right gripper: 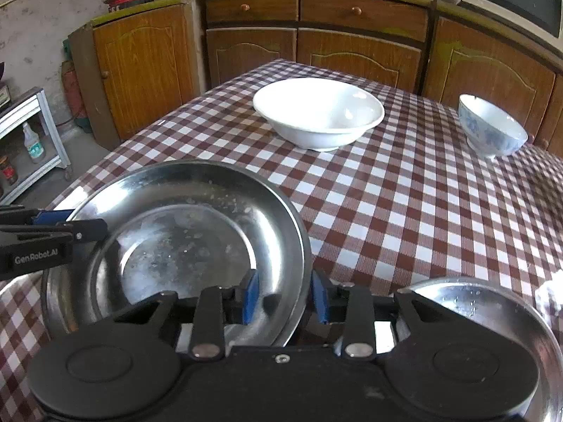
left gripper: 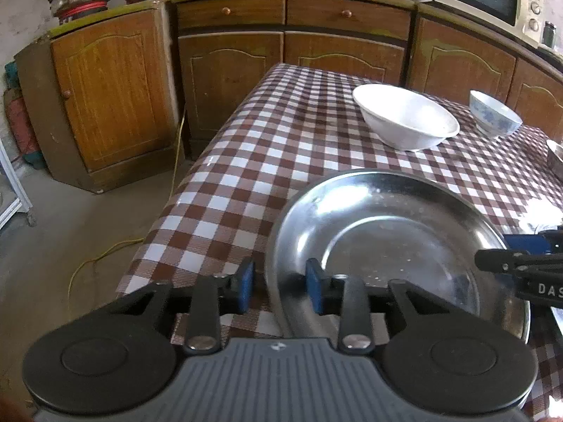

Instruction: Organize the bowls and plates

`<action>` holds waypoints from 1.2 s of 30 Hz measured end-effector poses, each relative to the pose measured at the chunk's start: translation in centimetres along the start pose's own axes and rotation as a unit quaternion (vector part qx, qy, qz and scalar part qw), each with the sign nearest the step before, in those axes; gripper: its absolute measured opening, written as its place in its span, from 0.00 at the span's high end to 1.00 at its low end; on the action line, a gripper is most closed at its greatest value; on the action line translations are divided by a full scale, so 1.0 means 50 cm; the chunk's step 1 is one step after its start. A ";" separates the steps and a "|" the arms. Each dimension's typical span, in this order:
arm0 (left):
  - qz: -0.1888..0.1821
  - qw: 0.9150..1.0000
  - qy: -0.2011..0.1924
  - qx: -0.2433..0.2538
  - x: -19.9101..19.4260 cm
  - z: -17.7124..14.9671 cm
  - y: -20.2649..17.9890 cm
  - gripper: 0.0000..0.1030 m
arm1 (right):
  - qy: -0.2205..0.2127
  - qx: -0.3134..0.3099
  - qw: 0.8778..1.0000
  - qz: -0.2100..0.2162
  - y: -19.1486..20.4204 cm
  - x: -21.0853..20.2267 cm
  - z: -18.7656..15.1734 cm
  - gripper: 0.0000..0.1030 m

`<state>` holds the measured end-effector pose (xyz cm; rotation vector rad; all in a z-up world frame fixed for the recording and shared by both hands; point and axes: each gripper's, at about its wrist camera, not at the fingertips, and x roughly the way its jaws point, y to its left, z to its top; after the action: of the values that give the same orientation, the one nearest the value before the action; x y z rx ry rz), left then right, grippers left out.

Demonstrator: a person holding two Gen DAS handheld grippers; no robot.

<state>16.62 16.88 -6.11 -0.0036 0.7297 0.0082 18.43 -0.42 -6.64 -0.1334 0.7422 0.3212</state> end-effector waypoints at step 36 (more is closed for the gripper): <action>0.021 0.998 -0.050 -0.021 -0.144 0.011 -0.001 0.80 | -0.057 -0.015 0.998 -0.007 0.023 -0.136 0.005 0.81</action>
<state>11.63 16.77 -0.89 -0.0283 0.6288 0.0629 13.50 -0.91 -1.82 -0.1481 0.6228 0.3243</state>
